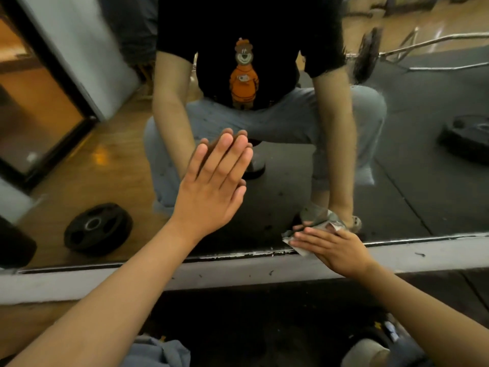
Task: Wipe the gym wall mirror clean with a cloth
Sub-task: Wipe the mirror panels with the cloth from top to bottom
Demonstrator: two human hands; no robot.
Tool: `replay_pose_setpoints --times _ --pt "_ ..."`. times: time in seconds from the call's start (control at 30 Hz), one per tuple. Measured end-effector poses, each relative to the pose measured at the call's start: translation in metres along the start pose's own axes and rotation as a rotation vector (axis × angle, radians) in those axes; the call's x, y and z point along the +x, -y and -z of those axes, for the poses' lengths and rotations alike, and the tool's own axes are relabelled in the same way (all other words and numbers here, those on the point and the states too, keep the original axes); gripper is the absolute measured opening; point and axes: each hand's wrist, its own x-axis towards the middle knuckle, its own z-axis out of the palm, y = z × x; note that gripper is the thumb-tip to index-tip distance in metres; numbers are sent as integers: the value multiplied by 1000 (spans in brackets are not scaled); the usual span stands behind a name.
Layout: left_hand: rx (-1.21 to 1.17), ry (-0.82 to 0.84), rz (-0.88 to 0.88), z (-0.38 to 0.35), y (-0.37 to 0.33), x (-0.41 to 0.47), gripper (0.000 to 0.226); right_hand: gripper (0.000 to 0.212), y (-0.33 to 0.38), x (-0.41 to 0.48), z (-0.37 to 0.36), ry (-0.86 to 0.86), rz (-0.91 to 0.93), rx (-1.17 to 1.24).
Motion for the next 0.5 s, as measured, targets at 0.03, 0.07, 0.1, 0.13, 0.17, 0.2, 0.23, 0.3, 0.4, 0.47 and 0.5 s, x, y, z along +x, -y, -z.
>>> replay_pose_setpoints --times 0.03,0.07,0.1,0.13,0.17,0.2,0.23,0.3,0.4,0.47,0.5 --pt "-4 -1 5 1 -1 0 81 59 1 0 -1 -13 -12 14" --pt "-4 -9 8 0 -3 0 78 58 2 -1 -2 -21 -22 27" --pt "-2 -14 14 1 -4 1 76 58 3 1 -1 -25 -30 38" --pt "-3 -12 24 2 -4 2 73 62 3 4 1 -35 -31 45" --pt "-5 -5 33 3 -4 3 71 66 3 11 4 -48 -33 49" --pt "-9 2 39 6 -4 3 70 69 1 19 9 -65 -37 48" --pt "-16 8 39 9 -4 4 69 70 -1 29 15 -85 -45 43" --pt "-16 10 15 18 1 7 67 67 -7 53 30 -131 -75 21" --pt "2 -24 -13 37 22 24 64 51 -22 93 60 -267 -199 -26" --pt "24 -45 -4 50 39 45 63 49 -40 123 85 -352 -311 -56" --pt "44 -54 -11 57 47 55 63 50 -51 139 100 -383 -359 -76"
